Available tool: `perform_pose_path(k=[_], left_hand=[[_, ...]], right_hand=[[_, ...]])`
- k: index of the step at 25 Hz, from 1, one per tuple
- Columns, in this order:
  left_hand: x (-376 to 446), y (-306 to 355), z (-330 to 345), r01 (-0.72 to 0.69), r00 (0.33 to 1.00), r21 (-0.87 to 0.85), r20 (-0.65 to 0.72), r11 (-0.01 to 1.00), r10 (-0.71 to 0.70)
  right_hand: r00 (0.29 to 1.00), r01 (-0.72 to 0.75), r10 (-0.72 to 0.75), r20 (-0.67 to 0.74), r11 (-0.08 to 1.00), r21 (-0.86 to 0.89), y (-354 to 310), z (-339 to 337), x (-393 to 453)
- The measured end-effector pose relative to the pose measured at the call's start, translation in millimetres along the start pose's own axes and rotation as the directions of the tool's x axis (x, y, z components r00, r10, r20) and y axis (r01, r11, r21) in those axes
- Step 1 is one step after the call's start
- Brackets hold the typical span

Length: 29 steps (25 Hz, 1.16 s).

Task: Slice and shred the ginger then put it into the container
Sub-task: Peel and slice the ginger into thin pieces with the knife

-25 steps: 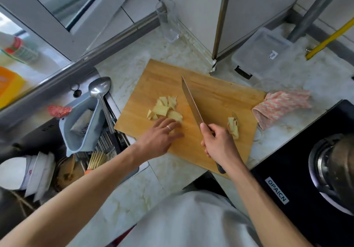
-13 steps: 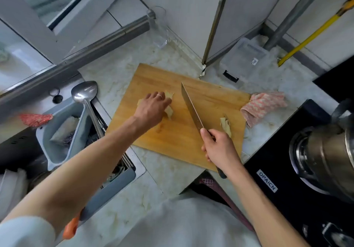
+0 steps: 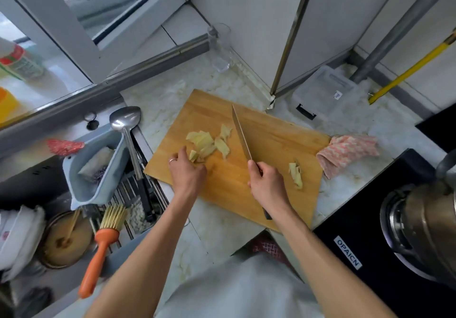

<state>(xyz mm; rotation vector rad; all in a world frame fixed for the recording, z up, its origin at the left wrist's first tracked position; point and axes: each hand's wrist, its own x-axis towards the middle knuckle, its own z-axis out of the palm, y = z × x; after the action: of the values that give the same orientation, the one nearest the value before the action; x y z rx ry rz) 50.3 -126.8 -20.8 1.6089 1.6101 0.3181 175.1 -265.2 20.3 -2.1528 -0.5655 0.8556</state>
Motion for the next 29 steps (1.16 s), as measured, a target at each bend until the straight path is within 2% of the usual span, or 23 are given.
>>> perform_pose_path(k=[6, 11, 14, 16, 18, 19, 21, 25, 29], left_hand=[[-2.2, 45.3, 27.1, 0.064, 0.997, -0.03, 0.049, 0.997, -0.063], [13.0, 37.3, 18.6, -0.063, 0.991, -0.13, 0.11, 0.989, 0.077], [17.3, 24.8, 8.4, -0.246, 0.969, 0.099, 0.034, 0.964, 0.244], [15.3, 28.6, 9.1, -0.352, 0.936, 0.274, 0.081, 0.895, 0.343], [18.0, 36.9, 15.3, -0.331, 0.943, 0.446, 0.126, 0.831, 0.308], [20.7, 40.7, 18.2, -0.292, 0.956, 0.477, 0.121, 0.829, 0.268], [24.0, 46.2, 22.0, -0.235, 0.972, 0.399, 0.1, 0.886, 0.213], [22.0, 41.6, 9.1, -0.155, 0.986, 0.109, 0.081, 0.982, 0.146], [-5.4, 18.8, -6.4, -0.001, 0.979, -0.083, 0.205, 0.997, 0.018]], right_hand=[[0.977, 0.152, -0.143, 0.156, 0.987, -0.05, -16.9, 14.4, 23.0], [0.99, 0.109, -0.113, 0.082, 0.993, 0.052, 3.0, -17.3, 26.0], [0.997, 0.06, -0.064, 0.038, 0.993, 0.101, 22.5, -29.9, 20.8], [0.999, 0.034, -0.039, 0.035, 0.993, 0.116, 30.4, -31.8, 18.1], [0.999, 0.026, -0.029, 0.028, 0.994, 0.109, 33.3, -31.1, 16.0], [0.999, 0.028, -0.031, 0.026, 0.994, 0.102, 33.3, -30.4, 15.3], [0.999, 0.026, -0.029, 0.023, 0.995, 0.092, 31.8, -29.7, 12.0], [1.0, -0.006, 0.003, 0.027, 0.995, 0.096, 32.0, -29.7, 4.0], [0.999, 0.003, -0.006, 0.048, 0.997, 0.073, 33.2, -27.4, -3.0]])
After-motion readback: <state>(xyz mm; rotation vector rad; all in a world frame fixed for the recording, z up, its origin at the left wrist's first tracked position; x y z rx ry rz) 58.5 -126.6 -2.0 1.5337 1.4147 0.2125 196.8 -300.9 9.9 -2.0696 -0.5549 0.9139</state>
